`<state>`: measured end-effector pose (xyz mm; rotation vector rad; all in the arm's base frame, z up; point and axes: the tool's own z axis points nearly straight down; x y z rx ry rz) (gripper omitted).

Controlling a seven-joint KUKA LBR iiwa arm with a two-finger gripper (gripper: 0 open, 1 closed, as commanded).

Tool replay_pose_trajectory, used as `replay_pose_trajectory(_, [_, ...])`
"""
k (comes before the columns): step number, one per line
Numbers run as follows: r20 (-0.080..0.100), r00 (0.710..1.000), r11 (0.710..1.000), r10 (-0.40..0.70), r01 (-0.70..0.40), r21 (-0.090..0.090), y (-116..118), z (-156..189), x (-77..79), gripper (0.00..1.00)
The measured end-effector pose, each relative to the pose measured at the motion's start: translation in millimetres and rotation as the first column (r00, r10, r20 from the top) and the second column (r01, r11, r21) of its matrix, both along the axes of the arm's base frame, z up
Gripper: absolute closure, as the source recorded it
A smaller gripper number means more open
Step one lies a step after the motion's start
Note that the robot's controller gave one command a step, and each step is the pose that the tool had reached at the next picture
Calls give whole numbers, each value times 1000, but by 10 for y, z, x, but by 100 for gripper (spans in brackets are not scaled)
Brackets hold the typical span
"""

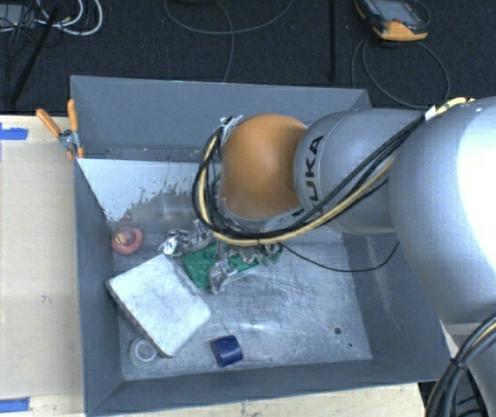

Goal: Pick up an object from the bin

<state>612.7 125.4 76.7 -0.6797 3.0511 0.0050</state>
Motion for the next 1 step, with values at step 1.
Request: replay_pose_trajectory(1, [-5,1000,1000,-29,29,-4,112,1348,-116,100])
